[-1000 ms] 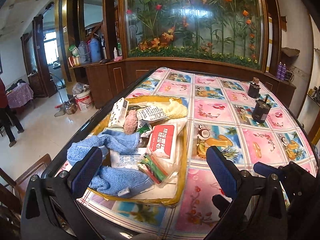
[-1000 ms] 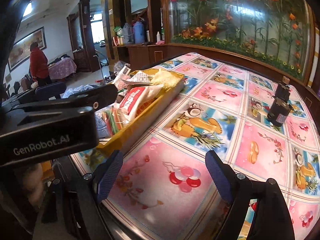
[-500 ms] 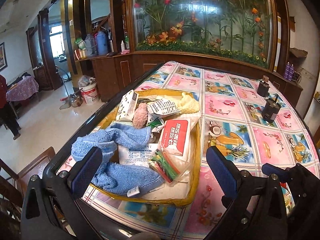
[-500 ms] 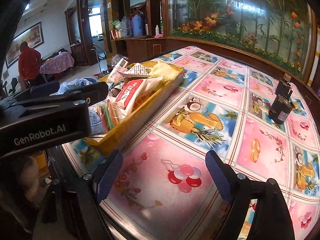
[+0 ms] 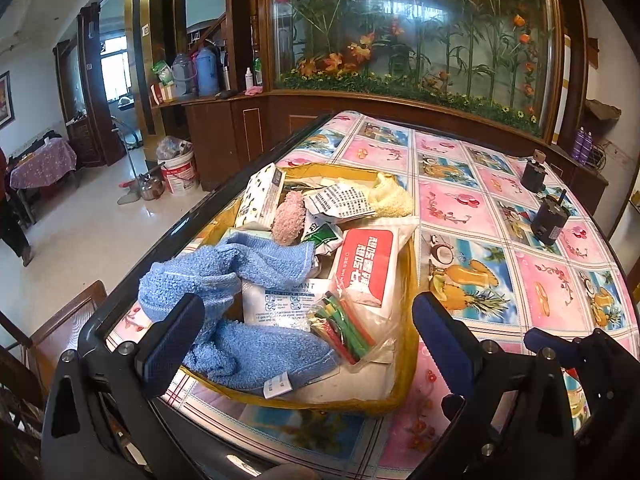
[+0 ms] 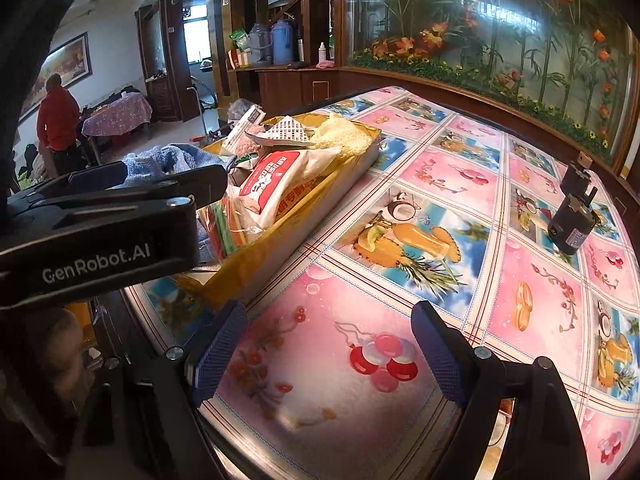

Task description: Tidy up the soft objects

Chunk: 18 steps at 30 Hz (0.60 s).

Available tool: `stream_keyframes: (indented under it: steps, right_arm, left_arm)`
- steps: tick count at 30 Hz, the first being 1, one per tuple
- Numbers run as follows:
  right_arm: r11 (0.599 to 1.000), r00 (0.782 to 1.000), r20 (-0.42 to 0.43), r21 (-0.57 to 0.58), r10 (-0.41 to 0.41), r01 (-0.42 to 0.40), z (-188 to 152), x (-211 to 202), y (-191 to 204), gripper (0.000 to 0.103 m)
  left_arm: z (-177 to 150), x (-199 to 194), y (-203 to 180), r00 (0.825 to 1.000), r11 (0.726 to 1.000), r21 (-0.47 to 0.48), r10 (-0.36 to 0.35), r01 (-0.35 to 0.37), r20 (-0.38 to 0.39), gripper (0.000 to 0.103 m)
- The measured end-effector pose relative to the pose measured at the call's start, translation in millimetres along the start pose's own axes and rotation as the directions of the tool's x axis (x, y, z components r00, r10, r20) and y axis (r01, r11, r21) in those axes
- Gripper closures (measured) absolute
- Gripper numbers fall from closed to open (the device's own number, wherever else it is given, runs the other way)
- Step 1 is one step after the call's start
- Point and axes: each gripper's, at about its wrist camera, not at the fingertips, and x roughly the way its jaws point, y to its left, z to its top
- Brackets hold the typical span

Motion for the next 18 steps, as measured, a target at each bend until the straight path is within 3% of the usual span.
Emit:
stream_keyframes:
  steps: [12, 18]
  right_arm:
    - [0.999, 1.0, 0.013, -0.026, 0.024, -0.023, 6, 2, 7, 0.016]
    - [0.999, 0.999, 0.043, 0.04, 0.005, -0.007, 7, -9, -21, 0.016]
  left_arm:
    - [5, 9, 14, 1.0, 0.999, -0.051, 0.009, -0.01, -0.029, 0.0]
    - [11, 9, 3, 0.997, 1.0, -0.025, 0.014, -0.015, -0.07, 0.0]
